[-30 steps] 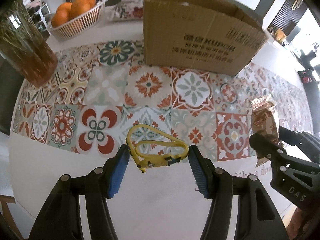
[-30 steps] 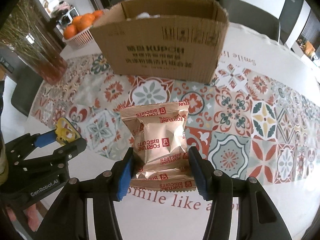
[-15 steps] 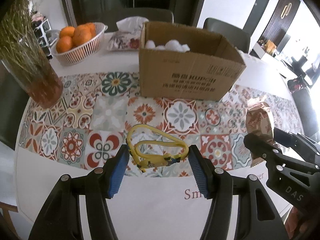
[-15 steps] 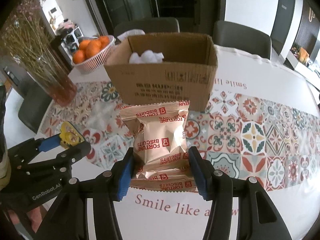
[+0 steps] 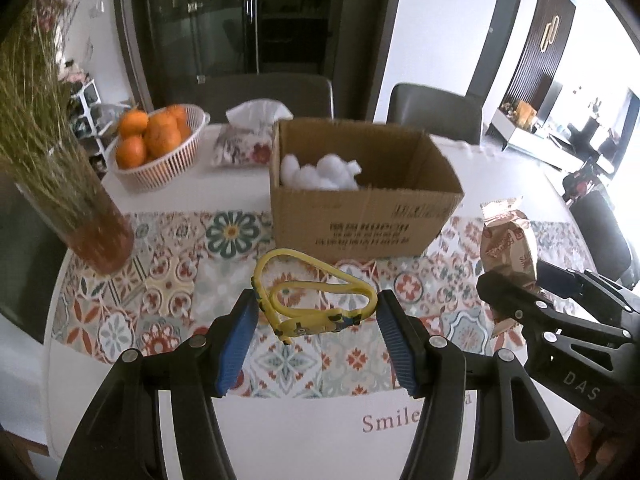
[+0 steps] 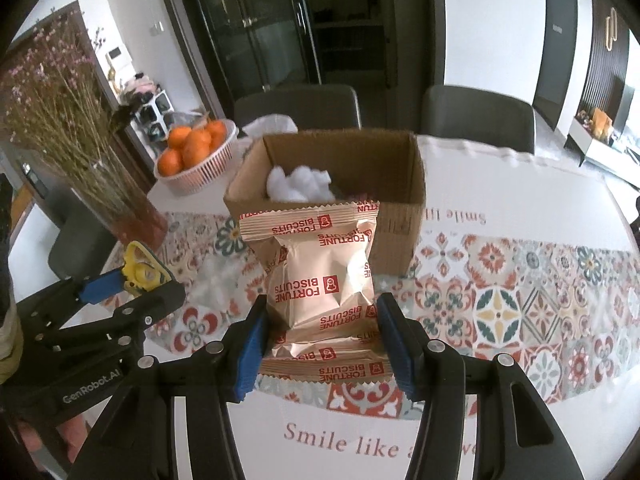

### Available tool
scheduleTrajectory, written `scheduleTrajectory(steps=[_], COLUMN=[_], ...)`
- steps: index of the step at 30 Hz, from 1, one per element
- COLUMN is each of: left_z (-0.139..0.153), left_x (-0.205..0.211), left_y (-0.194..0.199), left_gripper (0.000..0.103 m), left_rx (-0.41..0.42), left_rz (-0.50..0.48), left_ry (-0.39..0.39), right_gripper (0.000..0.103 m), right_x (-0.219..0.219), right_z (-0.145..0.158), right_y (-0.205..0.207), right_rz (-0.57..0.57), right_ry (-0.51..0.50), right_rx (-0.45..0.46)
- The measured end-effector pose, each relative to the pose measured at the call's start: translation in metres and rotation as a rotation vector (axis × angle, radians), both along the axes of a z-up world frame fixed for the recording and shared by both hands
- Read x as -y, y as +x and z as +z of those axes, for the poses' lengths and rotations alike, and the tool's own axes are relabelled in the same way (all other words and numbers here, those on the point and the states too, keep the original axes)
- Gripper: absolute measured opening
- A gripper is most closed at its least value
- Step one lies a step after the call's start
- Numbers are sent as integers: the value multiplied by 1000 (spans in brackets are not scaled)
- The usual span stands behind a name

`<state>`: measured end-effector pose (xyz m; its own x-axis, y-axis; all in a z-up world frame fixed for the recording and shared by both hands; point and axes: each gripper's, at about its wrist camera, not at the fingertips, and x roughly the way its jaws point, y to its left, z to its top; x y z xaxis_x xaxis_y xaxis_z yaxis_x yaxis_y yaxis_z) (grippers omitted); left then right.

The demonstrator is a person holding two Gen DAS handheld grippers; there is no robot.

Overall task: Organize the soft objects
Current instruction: 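Lift and carry the biscuit packet and yellow clip over the cardboard box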

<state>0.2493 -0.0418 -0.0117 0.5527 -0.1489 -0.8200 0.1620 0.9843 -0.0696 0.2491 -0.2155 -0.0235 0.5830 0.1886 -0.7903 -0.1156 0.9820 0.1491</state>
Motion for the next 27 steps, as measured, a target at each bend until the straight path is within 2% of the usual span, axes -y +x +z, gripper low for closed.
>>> scheduleTrajectory(steps=[12,21,27], left_z=[28,33,36], left_x=[14,24,29], left_y=[28,50,68], left_gripper=[60,60,60], left_rx=[82,105,117], left_rz=[-30,-47,-68], left_ry=[1,15,18], right_gripper=[55,55,55], right_x=[11,15,19], right_z=[26,42,44], right_y=[21,39,58], right_rz=[-35,-48,-44], right_ry=[18,2,6], right_rx=[72,117,115])
